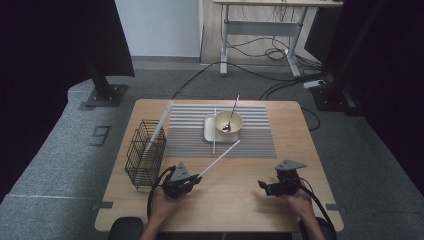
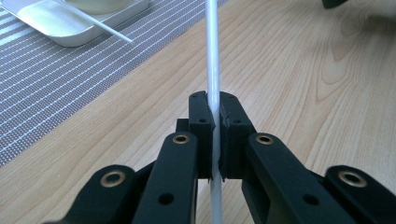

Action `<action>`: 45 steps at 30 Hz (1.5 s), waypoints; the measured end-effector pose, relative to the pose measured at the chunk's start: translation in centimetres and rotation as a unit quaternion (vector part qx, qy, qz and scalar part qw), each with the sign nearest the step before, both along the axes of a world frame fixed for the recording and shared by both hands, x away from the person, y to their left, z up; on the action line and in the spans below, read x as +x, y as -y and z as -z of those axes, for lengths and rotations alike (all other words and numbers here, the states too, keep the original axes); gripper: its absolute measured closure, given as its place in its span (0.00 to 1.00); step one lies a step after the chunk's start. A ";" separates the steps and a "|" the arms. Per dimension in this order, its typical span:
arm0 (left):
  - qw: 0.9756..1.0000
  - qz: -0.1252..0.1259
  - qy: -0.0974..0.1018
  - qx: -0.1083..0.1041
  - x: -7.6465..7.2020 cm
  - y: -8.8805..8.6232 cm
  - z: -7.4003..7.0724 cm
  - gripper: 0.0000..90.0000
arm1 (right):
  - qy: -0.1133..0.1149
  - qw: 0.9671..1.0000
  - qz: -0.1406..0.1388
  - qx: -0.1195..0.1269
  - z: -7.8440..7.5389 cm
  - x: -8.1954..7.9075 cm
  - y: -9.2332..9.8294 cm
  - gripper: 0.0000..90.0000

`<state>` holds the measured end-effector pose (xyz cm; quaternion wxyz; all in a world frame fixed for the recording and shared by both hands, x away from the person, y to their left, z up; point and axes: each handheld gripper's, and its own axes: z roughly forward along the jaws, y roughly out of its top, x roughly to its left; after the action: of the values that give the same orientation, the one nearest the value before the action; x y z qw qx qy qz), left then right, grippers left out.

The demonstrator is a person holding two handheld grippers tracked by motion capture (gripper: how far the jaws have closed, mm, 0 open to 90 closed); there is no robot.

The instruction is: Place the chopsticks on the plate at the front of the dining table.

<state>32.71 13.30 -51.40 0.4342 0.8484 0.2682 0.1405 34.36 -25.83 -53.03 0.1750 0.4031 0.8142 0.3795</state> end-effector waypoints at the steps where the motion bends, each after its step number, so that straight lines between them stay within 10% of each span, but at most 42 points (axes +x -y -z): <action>1: 1.000 0.000 -0.001 0.000 0.0 0.0 0.0 0.95 | -0.003 1.000 0.000 -0.003 0.3 0.0 0.0 0.04; 15: 1.000 -0.004 -0.013 0.000 0.6 0.3 -0.2 0.95 | -0.022 1.000 0.005 -0.015 2.7 0.2 0.6 0.03; 45: 0.998 -0.047 -0.020 0.035 5.1 1.3 -2.5 0.95 | -0.020 1.000 0.005 -0.022 2.7 0.2 0.4 0.02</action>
<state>37.85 12.00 -48.93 0.3920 0.8521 0.3113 0.1530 34.55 -26.25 -55.78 0.1695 0.4108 0.8234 0.3529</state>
